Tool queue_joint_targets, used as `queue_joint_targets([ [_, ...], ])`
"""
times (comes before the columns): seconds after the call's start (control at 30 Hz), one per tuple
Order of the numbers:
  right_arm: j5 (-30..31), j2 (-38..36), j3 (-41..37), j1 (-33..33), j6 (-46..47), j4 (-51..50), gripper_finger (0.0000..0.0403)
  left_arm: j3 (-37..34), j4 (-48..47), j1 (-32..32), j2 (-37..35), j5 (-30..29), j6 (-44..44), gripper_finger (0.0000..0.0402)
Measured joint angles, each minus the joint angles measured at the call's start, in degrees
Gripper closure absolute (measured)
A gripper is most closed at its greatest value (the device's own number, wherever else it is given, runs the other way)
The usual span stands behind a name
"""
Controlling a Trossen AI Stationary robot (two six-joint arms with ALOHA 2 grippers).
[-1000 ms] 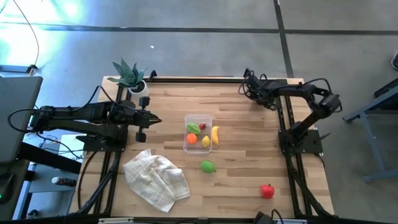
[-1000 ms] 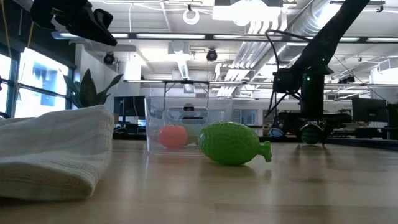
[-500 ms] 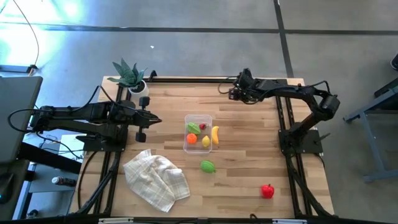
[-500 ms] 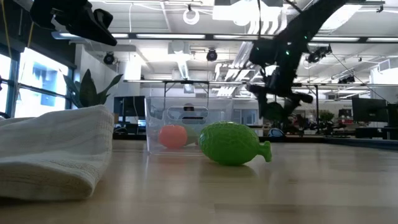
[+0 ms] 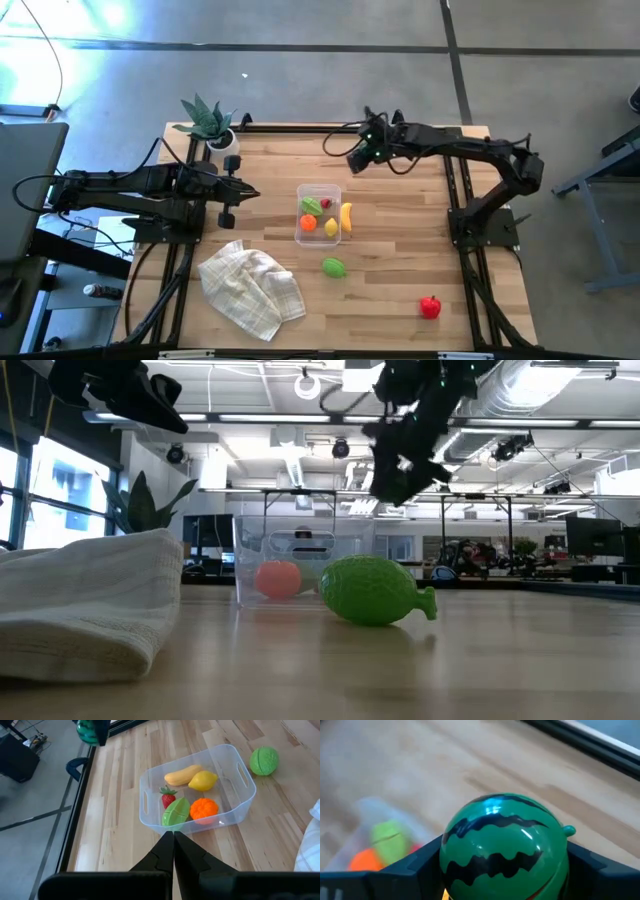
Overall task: Pick and placing Produce into tupperware
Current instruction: Put the green watermelon into the transparent bin
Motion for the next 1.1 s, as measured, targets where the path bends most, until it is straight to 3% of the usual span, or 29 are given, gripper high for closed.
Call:
queue_joint_targets([
  [0.33,-5.28,0.11,5.83,11.35,-9.78,4.47,0.0132,0.02,0.00,-0.01,0.00,0.00,0.01,0.0399],
  [0.5,-9.79,2.37,6.18,15.17,-10.23,9.81,0.0132,0.02,0.02,0.00,0.00,0.00,0.00,0.0399],
  [0.7,-10.91,10.65,6.43,17.49,-12.83,9.70,0.0132,0.02,0.14,-0.02,0.00,0.00,0.00,0.0399],
  [0.87,-11.33,17.50,11.76,18.63,-18.24,8.93,0.0132,0.02,0.11,0.00,0.00,0.00,0.00,0.0399],
  [1.1,-12.91,26.92,19.50,18.97,-24.18,-2.62,0.0132,0.02,0.09,-0.02,0.00,0.00,0.02,0.0399],
])
